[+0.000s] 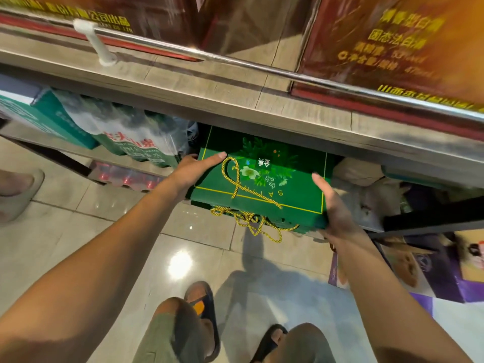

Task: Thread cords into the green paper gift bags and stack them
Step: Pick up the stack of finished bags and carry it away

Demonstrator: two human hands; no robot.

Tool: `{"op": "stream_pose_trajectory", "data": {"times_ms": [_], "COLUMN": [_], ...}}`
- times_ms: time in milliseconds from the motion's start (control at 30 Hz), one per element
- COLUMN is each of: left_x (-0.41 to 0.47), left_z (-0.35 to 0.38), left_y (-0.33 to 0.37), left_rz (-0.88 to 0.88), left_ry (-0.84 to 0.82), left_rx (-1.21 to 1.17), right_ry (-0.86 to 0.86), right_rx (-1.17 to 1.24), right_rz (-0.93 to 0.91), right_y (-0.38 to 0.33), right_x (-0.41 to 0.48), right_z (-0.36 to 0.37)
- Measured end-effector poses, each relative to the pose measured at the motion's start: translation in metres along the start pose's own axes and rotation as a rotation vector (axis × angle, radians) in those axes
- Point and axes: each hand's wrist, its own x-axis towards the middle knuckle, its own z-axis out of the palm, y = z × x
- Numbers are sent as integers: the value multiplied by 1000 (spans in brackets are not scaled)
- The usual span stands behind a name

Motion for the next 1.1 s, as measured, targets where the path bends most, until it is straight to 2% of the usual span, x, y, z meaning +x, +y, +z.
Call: {"op": "stream_pose_trajectory", "data": {"times_ms": [100, 300, 467, 633, 733, 967, 1100], "left_x": [3, -51, -70, -53, -40, -12, -1], "left_z": [-8, -18, -12, 2, 8, 10, 9], "left_y": [2, -25, -71, -78, -77, -56, -42], "left_rz": [-40, 42, -23, 22, 37, 41, 52], "left_ry": [-28, -22, -113, -33, 25, 114, 145], "left_rx": [15, -75, -294, -439, -498, -486, -347], "right_ry": [2, 1, 29, 161, 165, 121, 193], "right_rx": [-18, -9, 38, 93, 81, -31, 22], "right_rz": [3, 37, 61, 43, 34, -26, -14], "right_y": [-1, 4, 4, 27, 27, 7, -10], "right_x": [3, 6, 2, 6, 8, 36, 56], "right_z": [0, -5, -3, -9, -5, -3, 4]}}
